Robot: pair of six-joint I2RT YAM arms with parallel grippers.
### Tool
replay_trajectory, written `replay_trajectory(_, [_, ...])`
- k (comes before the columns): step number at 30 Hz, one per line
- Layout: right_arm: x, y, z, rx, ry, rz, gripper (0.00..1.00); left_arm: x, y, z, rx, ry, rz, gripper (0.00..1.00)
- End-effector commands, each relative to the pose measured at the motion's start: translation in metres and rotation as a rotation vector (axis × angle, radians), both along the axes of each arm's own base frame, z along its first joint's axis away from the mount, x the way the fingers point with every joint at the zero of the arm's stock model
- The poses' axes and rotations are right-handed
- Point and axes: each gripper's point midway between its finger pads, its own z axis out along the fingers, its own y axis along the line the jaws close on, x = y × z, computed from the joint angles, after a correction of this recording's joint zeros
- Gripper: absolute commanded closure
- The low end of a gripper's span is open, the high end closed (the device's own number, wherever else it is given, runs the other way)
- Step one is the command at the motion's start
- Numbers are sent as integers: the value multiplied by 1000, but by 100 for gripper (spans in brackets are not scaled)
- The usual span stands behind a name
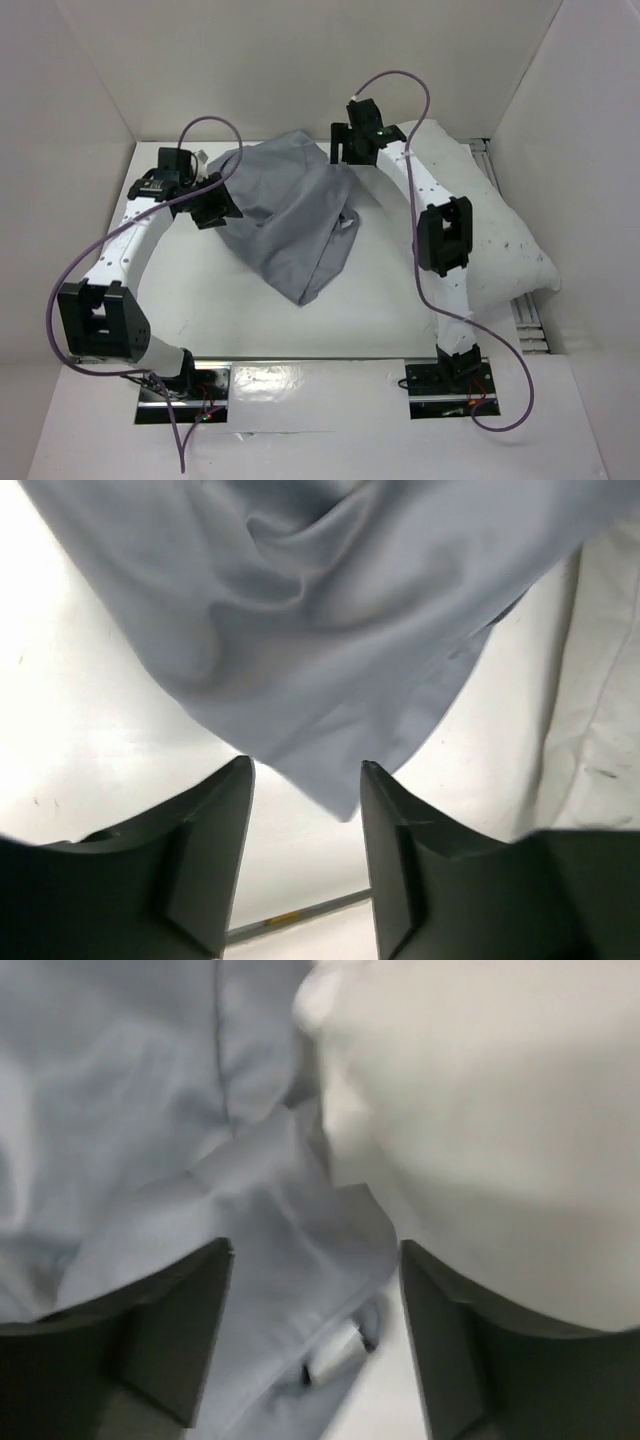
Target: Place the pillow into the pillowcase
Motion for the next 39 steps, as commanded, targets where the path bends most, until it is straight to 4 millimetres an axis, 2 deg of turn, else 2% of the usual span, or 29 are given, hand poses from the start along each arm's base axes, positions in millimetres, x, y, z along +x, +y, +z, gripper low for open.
replay_trajectory(1, [16,-1,-9,-36,57,45,13,14,-12,18,35,-12,-38,37])
replay_trajectory(3, [14,3,-5,-8,50,54,5,16,-23,25,94,-54,-81,39])
replay_trajectory(4, [15,4,25,30,-22,46,5,16,-29,29,114,-74,-109,43])
replay_trajectory(5, [10,5,35,53,-40,50,5,13,-38,28,130,-80,-141,50])
replay_trajectory(6, [5,4,45,73,-58,39,5,13,-45,32,154,-99,-163,63])
replay_trajectory(7, [-7,-1,62,95,-91,34,5,6,-66,26,154,-88,-225,70])
replay_trajectory(8, [-12,-8,70,108,-106,30,7,3,-77,20,160,-78,-264,72])
replay_trajectory(9, [-17,-19,77,123,-116,6,14,2,-87,17,172,-75,-288,72])
replay_trajectory(10, [-31,-30,59,117,-74,-15,18,-4,-111,4,178,-46,-355,72])
replay_trajectory(11, [-44,-40,91,144,-147,-21,20,-4,-120,-1,197,-38,-375,69])
replay_trajectory(12, [-50,-56,93,150,-151,-52,23,2,-129,0,213,-47,-365,66])
replay_trajectory(13, [-72,-74,88,147,-143,-86,24,-2,-146,-3,223,-48,-404,61])
replay_trajectory(14, [-81,-85,87,139,-147,-109,24,4,-155,-19,235,-10,-406,56])
replay_trajectory(15, [-90,-96,83,130,-144,-143,24,9,-162,-25,250,-1,-398,52])
replay_trajectory(16, [-100,-113,78,118,-133,-191,24,22,-172,-18,252,-26,-381,47])
replay_trajectory(17, [-123,-127,70,103,-128,-219,24,30,-179,-20,253,-27,-372,43])
replay_trajectory(18, [-133,-134,67,108,-125,-237,24,38,-189,-40,266,8,-367,31])
replay_trajectory(19, [-144,-147,50,95,-95,-263,24,49,-198,-32,254,-15,-339,31])
replay_trajectory(20, [-157,-152,57,107,-106,-265,24,60,-204,-34,250,-31,-323,31])
replay_trajectory(24, [-184,-169,47,102,-54,-314,23,93,-220,-54,276,-47,-272,35])
replay_trajectory(26, [-190,-171,46,108,-48,-314,23,111,-227,-69,296,-50,-258,35])
replay_trajectory(28, [-195,-172,46,105,-38,-315,23,114,-233,-81,314,-32,-264,35])
replay_trajectory(29, [-195,-175,46,105,-38,-324,23,120,-236,-78,316,-45,-273,35])
replay_trajectory(30, [-195,-175,46,105,-38,-324,23,122,-237,-94,327,-24,-276,35])
replay_trajectory(33, [-196,-179,45,102,-30,-335,21,127,-243,-98,320,-28,-290,34])
replay_trajectory(35, [-193,-182,45,95,-32,-340,21,127,-241,-109,341,-16,-296,34])
replay_trajectory(37, [-192,-182,42,92,-21,-340,21,126,-243,-110,357,-24,-305,35])
replay_trajectory(39, [-192,-186,42,85,-23,-343,21,127,-241,-121,380,-13,-309,36])
